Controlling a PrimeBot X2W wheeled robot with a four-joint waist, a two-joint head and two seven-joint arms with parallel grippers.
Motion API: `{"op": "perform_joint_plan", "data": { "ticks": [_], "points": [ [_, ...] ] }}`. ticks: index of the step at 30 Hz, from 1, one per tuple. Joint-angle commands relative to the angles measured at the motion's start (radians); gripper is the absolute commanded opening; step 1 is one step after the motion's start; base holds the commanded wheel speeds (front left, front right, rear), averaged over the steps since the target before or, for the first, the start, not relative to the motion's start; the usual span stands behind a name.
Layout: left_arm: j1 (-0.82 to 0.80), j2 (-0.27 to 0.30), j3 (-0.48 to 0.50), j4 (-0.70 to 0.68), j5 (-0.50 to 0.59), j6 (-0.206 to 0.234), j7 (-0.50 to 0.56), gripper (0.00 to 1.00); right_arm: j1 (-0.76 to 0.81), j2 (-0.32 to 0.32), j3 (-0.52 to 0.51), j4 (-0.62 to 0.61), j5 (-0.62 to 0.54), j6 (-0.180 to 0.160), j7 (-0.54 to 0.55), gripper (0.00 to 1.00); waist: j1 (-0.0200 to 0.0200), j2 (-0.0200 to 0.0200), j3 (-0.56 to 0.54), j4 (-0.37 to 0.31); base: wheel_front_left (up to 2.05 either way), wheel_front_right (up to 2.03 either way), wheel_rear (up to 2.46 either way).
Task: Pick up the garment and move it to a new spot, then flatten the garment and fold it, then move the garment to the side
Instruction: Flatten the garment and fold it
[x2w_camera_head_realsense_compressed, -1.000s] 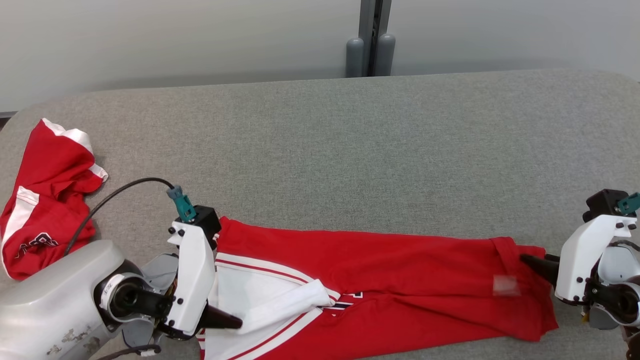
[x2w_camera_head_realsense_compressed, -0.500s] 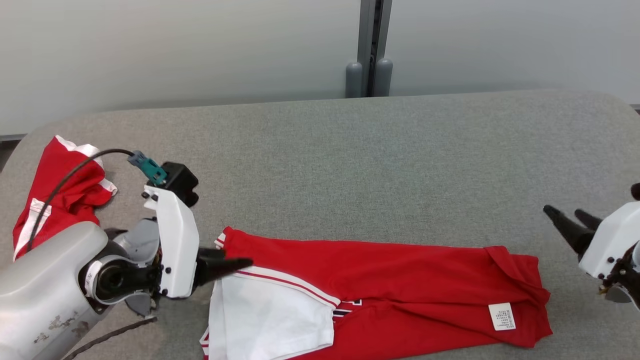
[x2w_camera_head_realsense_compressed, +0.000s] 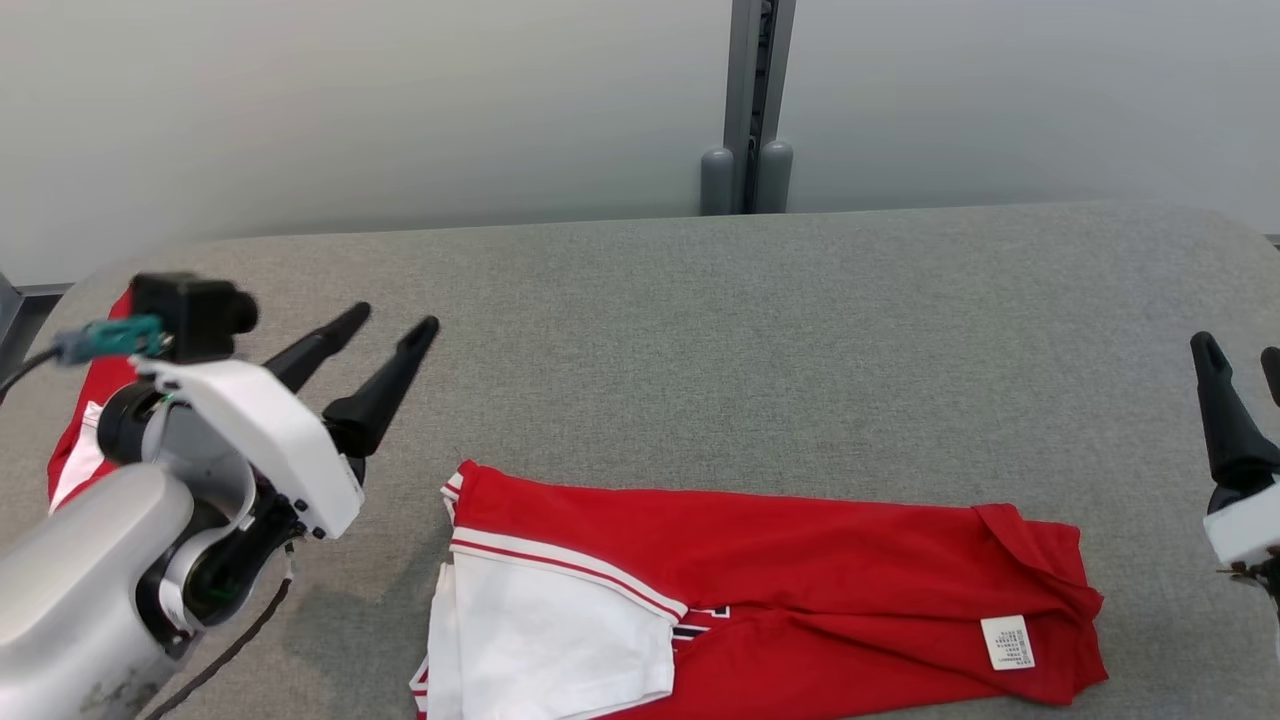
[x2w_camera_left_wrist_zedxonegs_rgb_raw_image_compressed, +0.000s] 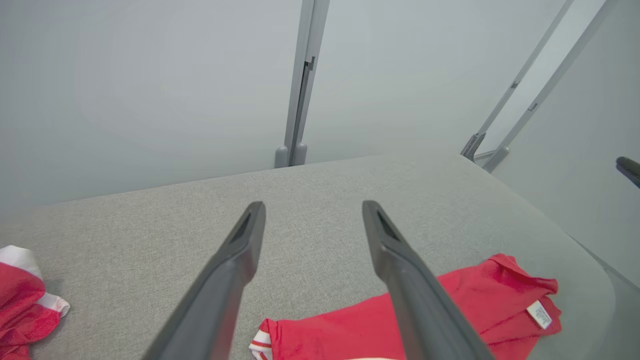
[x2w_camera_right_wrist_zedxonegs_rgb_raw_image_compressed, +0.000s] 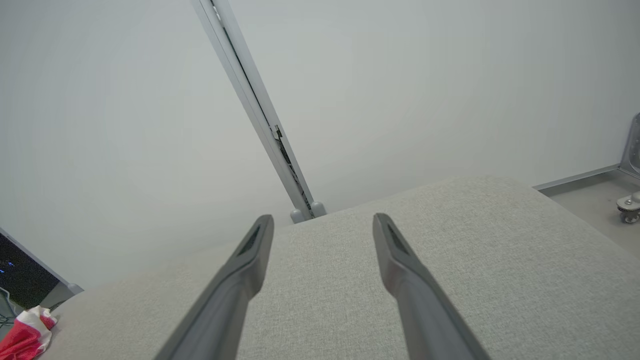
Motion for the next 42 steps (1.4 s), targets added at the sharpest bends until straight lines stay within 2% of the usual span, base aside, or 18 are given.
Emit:
{"op": "perform_joint_plan", "data": {
  "ticks": [1,5,7,11,15,18,22,31,35,42],
  "points": [
    [0.024,0.005,0.013,-0.005,0.009,0.019,-0.031,1.00,0.015,0.007,-0.008,-0.013,-0.009,0.002,-0.021,1.00,0.0000,-0.0001,-0.002,0.002,0.00,0.00,0.00],
    [0.113,0.009,0.070,-0.054,0.039,0.120,-0.217,1.00,0.077,0.043,-0.035,-0.066,-0.048,0.002,-0.094,1.00,0.0000,-0.0001,-0.008,0.009,0.00,0.00,0.00],
    [0.158,0.013,0.100,-0.078,0.055,0.163,-0.270,1.00,0.108,0.055,-0.042,-0.090,-0.070,0.002,-0.119,1.00,0.0000,-0.0001,-0.006,0.013,0.00,0.00,0.00],
    [0.259,-0.005,0.184,-0.114,0.105,0.237,-0.303,1.00,0.170,0.078,-0.044,-0.132,-0.100,0.002,-0.151,1.00,0.0000,-0.0001,-0.004,0.018,0.00,0.00,0.00],
    [0.388,-0.079,0.342,-0.147,0.201,0.267,-0.305,1.00,0.224,0.097,-0.046,-0.158,-0.115,0.002,-0.160,1.00,0.0000,-0.0001,-0.004,0.020,0.00,0.00,0.00],
    [0.480,-0.145,0.425,-0.161,0.274,0.259,-0.304,1.00,0.254,0.108,-0.042,-0.158,-0.121,0.002,-0.161,1.00,0.0000,-0.0001,-0.007,0.018,0.00,0.00,0.00],
    [0.571,-0.219,0.478,-0.145,0.369,0.238,-0.304,1.00,0.284,0.113,-0.025,-0.137,-0.134,0.002,-0.171,1.00,0.0000,-0.0001,-0.012,0.015,0.00,0.00,0.00],
    [0.673,-0.379,0.565,-0.082,0.529,0.148,-0.304,1.00,0.328,0.123,0.002,-0.054,-0.155,0.002,-0.200,1.00,0.0000,-0.0001,-0.027,0.022,0.00,0.00,0.00],
    [0.684,-0.414,0.584,-0.050,0.561,0.106,-0.304,1.00,0.321,0.124,0.002,-0.023,-0.165,0.002,-0.181,1.00,0.0000,-0.0001,-0.034,0.022,0.00,0.00,0.00],
    [0.672,-0.442,0.599,-0.029,0.593,0.072,-0.304,1.00,0.255,0.139,-0.005,0.083,-0.185,0.002,-0.073,1.00,0.0000,-0.0001,-0.026,0.018,0.00,0.00,0.00]
  ]
}}
